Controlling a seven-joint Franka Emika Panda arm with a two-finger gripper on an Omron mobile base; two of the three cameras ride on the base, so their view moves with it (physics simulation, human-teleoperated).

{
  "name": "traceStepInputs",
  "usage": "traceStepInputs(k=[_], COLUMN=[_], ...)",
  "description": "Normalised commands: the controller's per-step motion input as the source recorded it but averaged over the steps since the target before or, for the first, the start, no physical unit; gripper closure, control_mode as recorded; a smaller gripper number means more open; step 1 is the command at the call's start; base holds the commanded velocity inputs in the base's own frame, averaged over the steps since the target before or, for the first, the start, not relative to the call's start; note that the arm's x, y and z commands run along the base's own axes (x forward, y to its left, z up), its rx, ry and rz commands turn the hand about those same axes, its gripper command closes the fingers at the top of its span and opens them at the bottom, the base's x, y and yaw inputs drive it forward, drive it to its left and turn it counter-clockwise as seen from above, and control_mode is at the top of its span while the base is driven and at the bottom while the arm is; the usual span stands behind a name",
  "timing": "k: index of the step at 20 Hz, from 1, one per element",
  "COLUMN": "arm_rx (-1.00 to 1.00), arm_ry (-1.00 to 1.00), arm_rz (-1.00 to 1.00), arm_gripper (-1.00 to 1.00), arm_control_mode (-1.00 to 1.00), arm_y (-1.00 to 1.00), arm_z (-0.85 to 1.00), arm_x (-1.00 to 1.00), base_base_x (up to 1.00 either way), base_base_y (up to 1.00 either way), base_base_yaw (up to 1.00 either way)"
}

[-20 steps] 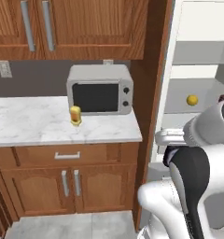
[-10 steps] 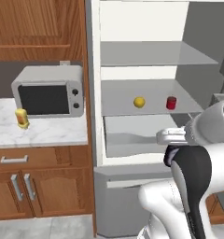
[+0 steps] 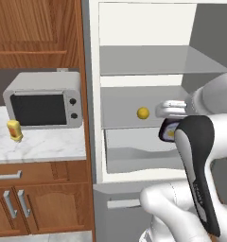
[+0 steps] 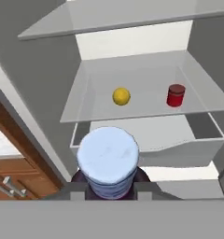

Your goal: Place the mustard and condiment bottle from the counter to the top shelf of the fridge. If the existing items in the fridge are on the top shelf, move them to other shelves.

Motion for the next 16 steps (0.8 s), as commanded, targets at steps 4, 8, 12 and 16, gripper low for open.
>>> traceStepInputs(k=[4,8,12,16], arm_rx=[0.04,0.00,0.00,-0.01], arm_ry=[-0.29,-0.19,-0.12,-0.01], arm_rz=[0.16,0.08,0.00,0.00], arm_gripper=[1.00,1.00,1.00,1.00], arm_control_mode=[-1.00,-1.00,-1.00,-1.00], arm_y=[0.00,-0.01,-0.09,-0.01], arm_z=[1.00,0.93,0.45,0.06], arm_x=[0.71,0.78,0.99,1.00], base_base_x=[0.00,0.00,0.00,0.00], base_base_y=[0.00,0.00,0.00,0.00], base_base_yaw=[0.00,0.00,0.00,0.00])
